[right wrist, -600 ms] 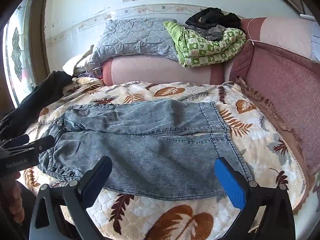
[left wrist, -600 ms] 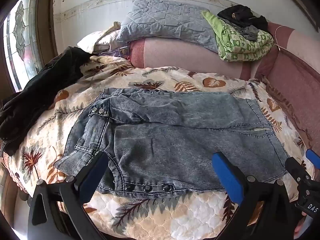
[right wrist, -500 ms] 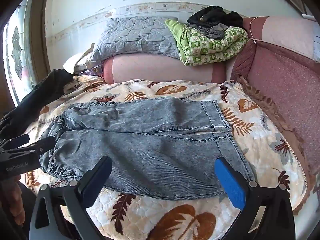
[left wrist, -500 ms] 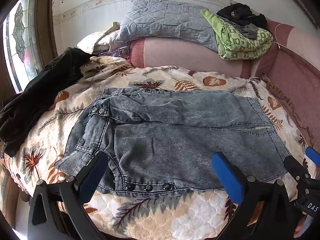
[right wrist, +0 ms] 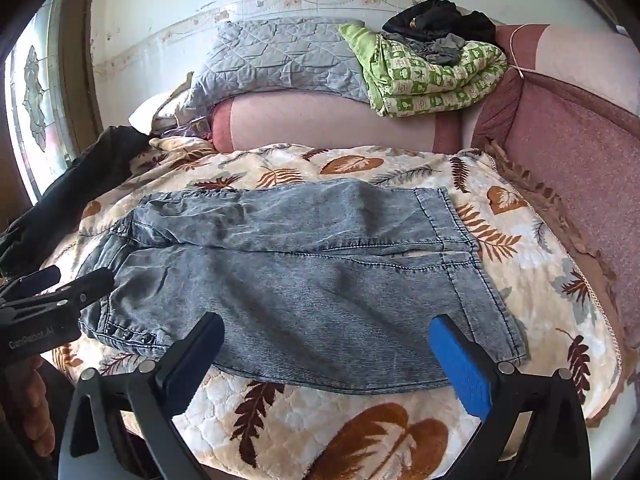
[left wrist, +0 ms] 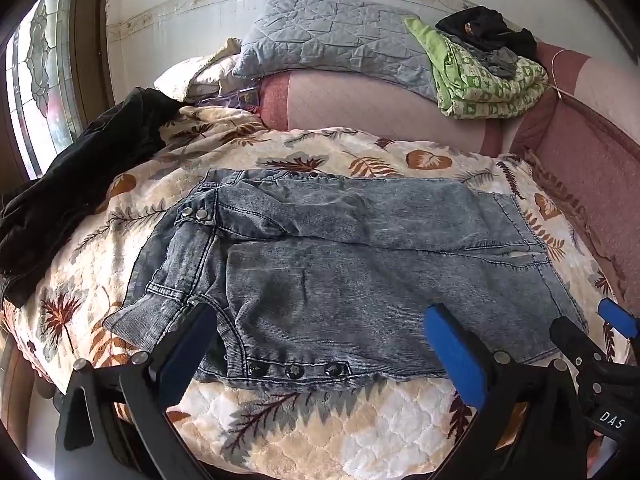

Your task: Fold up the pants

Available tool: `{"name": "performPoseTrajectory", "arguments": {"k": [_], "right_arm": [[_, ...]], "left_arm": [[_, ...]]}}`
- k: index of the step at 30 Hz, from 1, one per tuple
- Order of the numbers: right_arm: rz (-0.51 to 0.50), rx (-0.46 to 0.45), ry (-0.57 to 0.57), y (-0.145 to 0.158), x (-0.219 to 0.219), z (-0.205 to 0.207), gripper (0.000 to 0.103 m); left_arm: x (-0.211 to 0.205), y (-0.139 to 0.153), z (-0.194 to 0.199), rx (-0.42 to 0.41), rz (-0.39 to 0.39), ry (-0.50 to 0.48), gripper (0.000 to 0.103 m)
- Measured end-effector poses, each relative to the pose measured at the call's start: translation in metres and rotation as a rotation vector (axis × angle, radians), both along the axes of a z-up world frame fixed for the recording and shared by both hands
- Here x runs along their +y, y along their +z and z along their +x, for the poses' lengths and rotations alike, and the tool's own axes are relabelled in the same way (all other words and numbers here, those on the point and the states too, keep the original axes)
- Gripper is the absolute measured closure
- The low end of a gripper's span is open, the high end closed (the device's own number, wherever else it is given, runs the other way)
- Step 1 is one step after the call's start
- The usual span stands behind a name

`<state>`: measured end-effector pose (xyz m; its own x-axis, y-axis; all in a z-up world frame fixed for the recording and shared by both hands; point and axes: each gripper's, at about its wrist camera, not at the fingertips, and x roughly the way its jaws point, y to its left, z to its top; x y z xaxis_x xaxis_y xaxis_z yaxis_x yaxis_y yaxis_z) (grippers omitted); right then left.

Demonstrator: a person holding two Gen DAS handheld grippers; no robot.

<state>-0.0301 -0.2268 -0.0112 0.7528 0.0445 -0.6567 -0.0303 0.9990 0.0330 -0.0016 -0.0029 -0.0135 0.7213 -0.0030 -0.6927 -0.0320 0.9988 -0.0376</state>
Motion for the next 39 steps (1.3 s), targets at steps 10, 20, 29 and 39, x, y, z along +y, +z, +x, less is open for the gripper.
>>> {"name": "performPoseTrajectory", "arguments": {"k": [10,20,29,39], "right_arm": [[-0.016,-0.009,0.008,0.005,0.005,0.001,0.0],[-0.029,-0.003,-0.016,0.004,0.0,0.001,0.0],[-0.03,0.0,-0.025,0.003,-0.002,0.003,0.0],[-0.035,-0.008,-0.035,0.005,-0.004,0.003,0.0]], "left_arm": [[0.006,0.005,-0.001,0.0,-0.006,0.007,0.0],[0.009,0.003,0.0,0.007,-0.001,0.022,0.0],[0.012,0.0,0.002,0.014,0.002,0.032,0.0],[0.015,-0.003,0.002,0.024,0.004,0.043,0.0]]}}
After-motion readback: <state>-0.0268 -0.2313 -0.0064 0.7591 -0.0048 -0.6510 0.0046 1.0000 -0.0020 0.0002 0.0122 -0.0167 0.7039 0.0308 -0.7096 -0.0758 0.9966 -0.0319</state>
